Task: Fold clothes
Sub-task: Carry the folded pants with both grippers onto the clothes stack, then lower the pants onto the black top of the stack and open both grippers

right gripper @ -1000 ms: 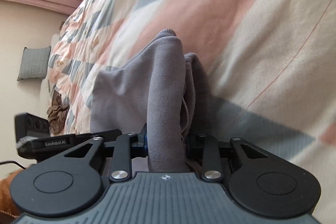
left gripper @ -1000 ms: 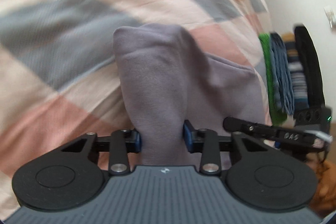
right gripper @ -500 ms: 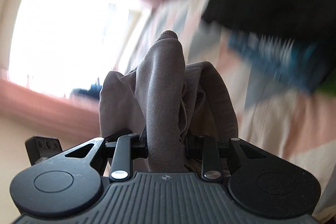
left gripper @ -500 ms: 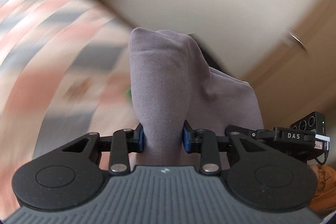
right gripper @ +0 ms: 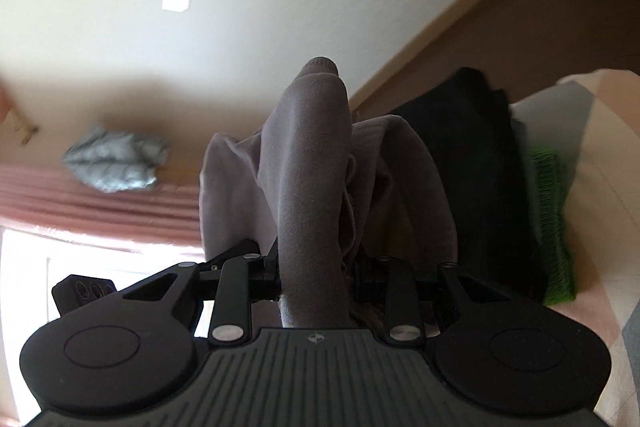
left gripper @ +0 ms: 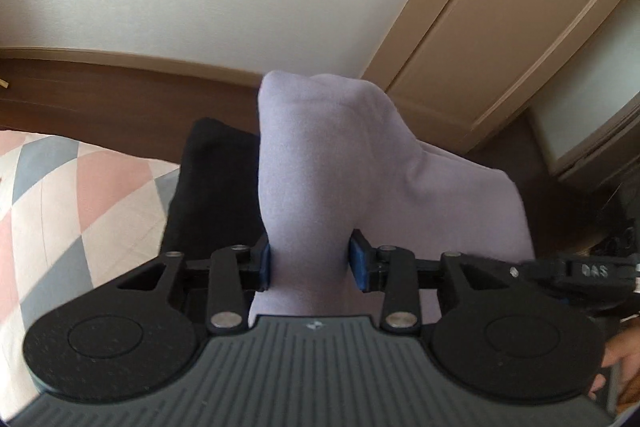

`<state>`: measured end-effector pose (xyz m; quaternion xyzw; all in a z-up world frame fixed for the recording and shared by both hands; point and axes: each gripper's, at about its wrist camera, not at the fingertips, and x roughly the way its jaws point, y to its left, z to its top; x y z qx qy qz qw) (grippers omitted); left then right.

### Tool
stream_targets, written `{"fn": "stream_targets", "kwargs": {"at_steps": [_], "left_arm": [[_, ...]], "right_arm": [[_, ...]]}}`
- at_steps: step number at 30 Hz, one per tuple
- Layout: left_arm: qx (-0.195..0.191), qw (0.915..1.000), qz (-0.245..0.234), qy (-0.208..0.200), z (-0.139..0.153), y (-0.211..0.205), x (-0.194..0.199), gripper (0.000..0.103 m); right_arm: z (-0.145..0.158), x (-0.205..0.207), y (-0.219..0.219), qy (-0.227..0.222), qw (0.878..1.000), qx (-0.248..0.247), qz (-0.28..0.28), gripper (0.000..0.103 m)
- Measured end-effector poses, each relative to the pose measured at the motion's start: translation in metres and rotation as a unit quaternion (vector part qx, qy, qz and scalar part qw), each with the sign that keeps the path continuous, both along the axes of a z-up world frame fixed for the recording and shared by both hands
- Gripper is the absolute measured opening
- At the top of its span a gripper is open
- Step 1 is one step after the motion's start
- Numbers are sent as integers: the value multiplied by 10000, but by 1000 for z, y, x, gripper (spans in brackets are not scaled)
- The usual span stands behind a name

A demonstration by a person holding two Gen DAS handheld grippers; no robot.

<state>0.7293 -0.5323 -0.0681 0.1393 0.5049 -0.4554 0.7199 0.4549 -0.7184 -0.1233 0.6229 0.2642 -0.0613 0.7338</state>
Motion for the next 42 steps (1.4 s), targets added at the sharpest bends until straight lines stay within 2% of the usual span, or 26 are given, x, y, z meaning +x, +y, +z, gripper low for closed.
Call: {"fn": "stream_targets", "kwargs": {"at_steps": [1,3,5,6,8,11,13,14,15,17,18,20,21,22,23,24,27,31,35,36,39,41,42], "left_arm": [[123,9999,-43,-107,-9,-4,-1,34],[308,9989,-109,-338,-25,-9,-7,37],[199,9988,-30,-441,-32,-9,-5,42],[98,9987,69,-505,-32,-7,-5,42],[-60,9960,378,-805,-25,6,-10,43],[-266,9853,978,-1377,-5,38,-25,39],[-526,9802,1222,-1469,5,60,-39,36],[-694,9792,1216,-1467,8,69,-50,36],[-801,9784,1186,-1492,8,75,-62,36],[-840,9780,1075,-1579,0,82,-89,36],[-789,9778,1052,-1630,-7,82,-100,36],[-631,9776,1103,-1681,-23,75,-118,36],[-535,9777,1175,-1655,-33,68,-123,36],[-467,9769,1285,-1643,-42,66,-128,36],[-457,9757,1393,-1631,-50,66,-130,38],[-482,9746,1468,-1622,-58,69,-129,41],[-664,9715,1697,-1518,-75,80,-134,44],[-530,9675,1838,-1651,-77,83,-147,45],[-394,9620,2038,-1776,-66,83,-156,42],[-408,9604,2080,-1810,-63,83,-155,38],[-631,9560,2197,-1840,-48,85,-169,38],[-718,9554,2221,-1808,-45,81,-175,38],[-639,9563,2241,-1766,-47,76,-173,39]], "right_arm": [[-8,6,-2,70,9999,-100,73,31],[-19,17,-1,165,9982,-480,324,38],[-23,24,0,213,9927,-990,657,43],[-24,26,-1,233,9887,-1238,814,49],[-14,29,-6,270,9764,-1861,1065,58],[13,25,-19,237,9484,-2868,1332,68],[31,18,-20,103,9178,-3658,1537,71],[41,14,-12,-47,8995,-4027,1693,76],[49,10,-4,-292,8799,-4345,1901,85],[57,5,16,-931,8315,-4862,2519,101],[57,9,26,-1178,8005,-5138,2854,102],[44,15,46,-1470,7380,-5583,3495,102],[32,13,54,-1539,7143,-5711,3741,102],[18,18,58,-1548,6985,-5761,3953,102],[3,21,53,-1520,6898,-5744,4137,102],[-11,24,47,-1514,6890,-5655,4272,103],[-37,33,31,-1633,7058,-5370,4323,103],[-52,29,33,-1745,6977,-5475,4279,103],[-35,22,39,-1635,6890,-5657,4225,102],[-26,20,40,-1643,6901,-5695,4154,100],[-7,12,39,-1761,7002,-5728,3880,100],[-7,11,37,-1689,7068,-5673,3874,101],[-12,11,37,-1604,7073,-5650,3934,101]]}}
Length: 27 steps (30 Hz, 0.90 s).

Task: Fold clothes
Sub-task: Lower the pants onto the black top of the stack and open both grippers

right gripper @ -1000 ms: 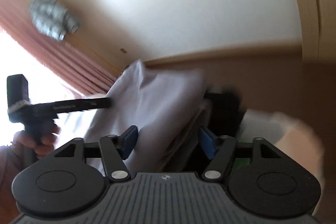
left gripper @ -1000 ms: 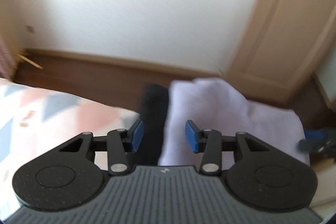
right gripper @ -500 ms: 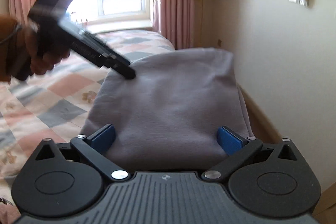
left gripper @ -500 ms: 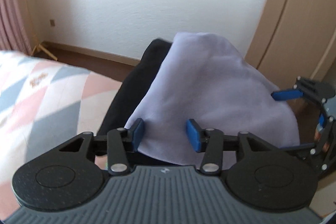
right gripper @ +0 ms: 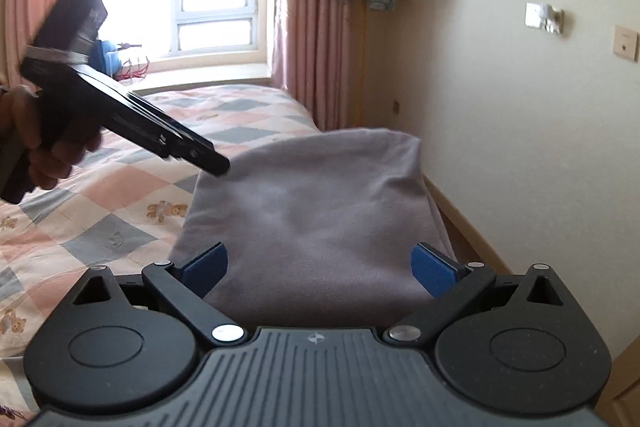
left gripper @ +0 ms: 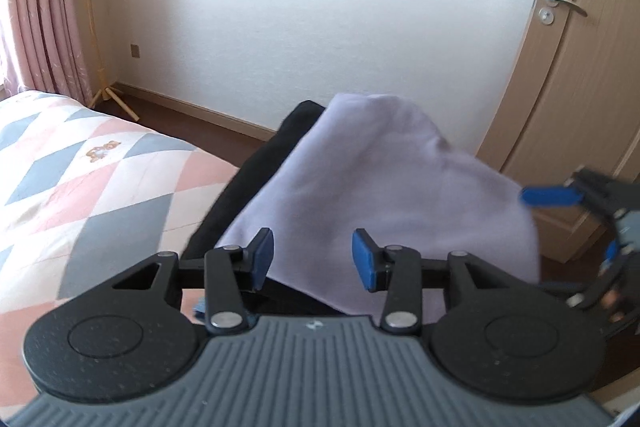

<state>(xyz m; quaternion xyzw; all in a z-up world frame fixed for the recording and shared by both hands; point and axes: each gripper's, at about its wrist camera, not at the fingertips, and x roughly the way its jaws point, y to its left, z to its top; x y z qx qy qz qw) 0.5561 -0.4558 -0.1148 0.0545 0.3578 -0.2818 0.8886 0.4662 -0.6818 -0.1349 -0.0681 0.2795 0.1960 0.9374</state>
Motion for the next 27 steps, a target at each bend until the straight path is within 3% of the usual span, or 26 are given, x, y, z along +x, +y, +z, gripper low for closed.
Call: {"fn": "stream_targets", "kwargs": {"at_steps": [3,7,14,21,27], "left_arm": [[417,9989,129,141,-17,-12,-1,41],[261,9981,503,247,-12,-9,-8,41],[691,9917,996,433,4,-13,-34,43],[817,9779,1679,945,28,-7,-67,56],[863,9738,1893,920,58,-7,-94,69]], "right_arm": [[-11,-6,-1,305,9995,15,48,103],[-13,-6,-3,310,9995,6,90,103],[4,-8,-6,332,9991,238,-138,103],[25,-21,-5,671,9929,718,-675,103],[41,-36,-10,1280,9778,1103,-1241,103]]}}
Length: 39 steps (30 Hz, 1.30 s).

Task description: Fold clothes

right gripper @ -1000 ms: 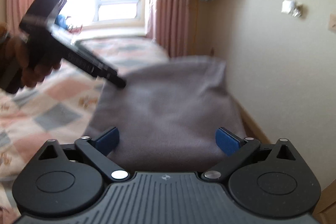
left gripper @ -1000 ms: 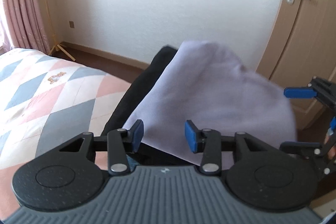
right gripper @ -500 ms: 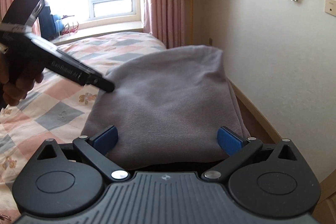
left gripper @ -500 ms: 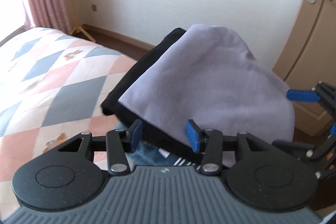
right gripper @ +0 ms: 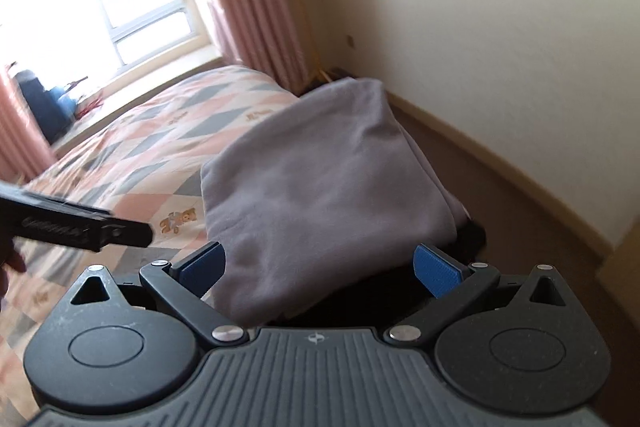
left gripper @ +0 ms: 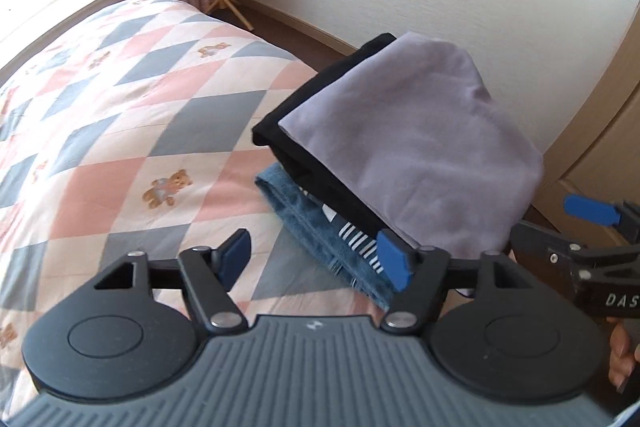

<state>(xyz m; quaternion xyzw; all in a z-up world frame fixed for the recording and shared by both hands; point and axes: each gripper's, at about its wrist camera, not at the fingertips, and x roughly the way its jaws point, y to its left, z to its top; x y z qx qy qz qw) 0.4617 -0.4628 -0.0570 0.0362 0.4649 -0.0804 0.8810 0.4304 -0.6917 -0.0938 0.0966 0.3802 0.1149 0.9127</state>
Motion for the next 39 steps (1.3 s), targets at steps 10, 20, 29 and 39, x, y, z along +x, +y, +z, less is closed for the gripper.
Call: {"fn": "stream_targets", "kwargs": {"at_steps": [10,20,29,39], "left_arm": [[40,9998,56,-204,35,6,-23,72],[218,9978,-429,-462,47,39,-55,94],[679,9903,-685,-998,62,88,-107,102],[-19,9918,-1226,-373,63,132,-148,102]], "right_arm": [[34,-32,-5,19,9984,172,-533,103],[53,-80,39,8,9925,30,-1222,103],[69,-129,114,95,9830,-376,-1793,103],[86,-188,178,-208,9624,-1311,-2370,103]]}}
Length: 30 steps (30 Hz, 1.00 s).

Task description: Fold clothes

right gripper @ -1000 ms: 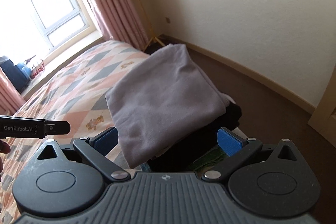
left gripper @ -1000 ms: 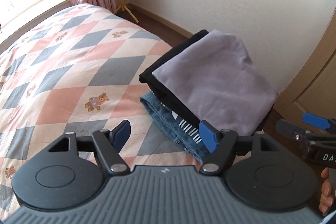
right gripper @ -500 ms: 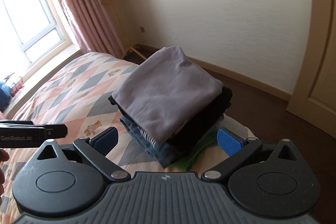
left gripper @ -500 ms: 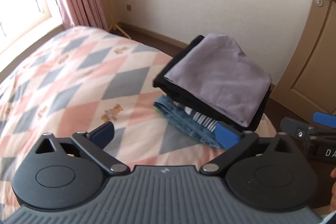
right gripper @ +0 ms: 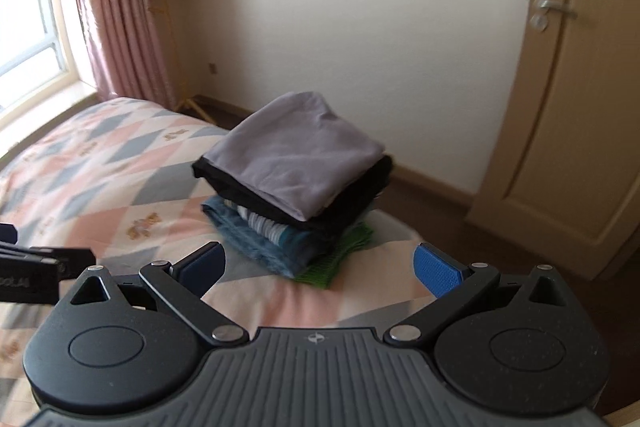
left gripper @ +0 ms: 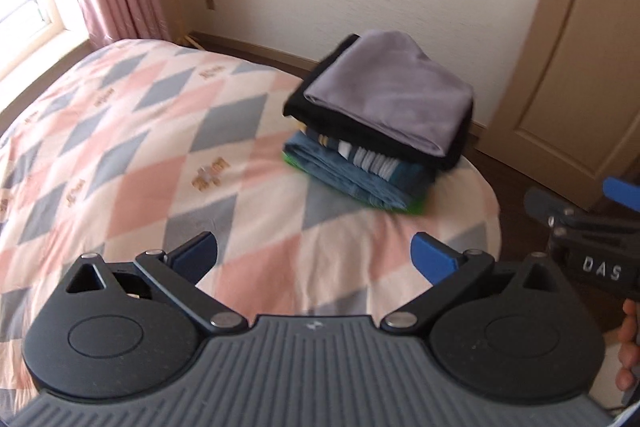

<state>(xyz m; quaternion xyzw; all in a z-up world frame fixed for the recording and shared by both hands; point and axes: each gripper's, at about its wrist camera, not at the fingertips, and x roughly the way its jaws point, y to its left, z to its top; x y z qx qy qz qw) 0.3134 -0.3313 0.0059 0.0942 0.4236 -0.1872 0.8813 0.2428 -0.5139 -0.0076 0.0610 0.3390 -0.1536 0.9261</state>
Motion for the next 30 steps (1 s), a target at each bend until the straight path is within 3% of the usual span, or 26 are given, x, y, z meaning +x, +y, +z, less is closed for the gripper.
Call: {"fn": "stream_targets", "kwargs": {"at_steps": [4,6,13,30], "left_arm": [[89,9999,-109,59,-6,7,-14,102],[125,9998,-93,115,-10,11,-17,102],[194,9995,-49,232,-28,22,-14,102],[393,9977,143,533,-66,18,41,102]], "right_arm": [[2,-25,2,-344,9979,518,-150,103],[2,-31,2,-307,9964,740,-291,103],[-9,-25,19,415,9970,461,-458,103],[-47,28,21,1024,9928,525,-319,103]]}}
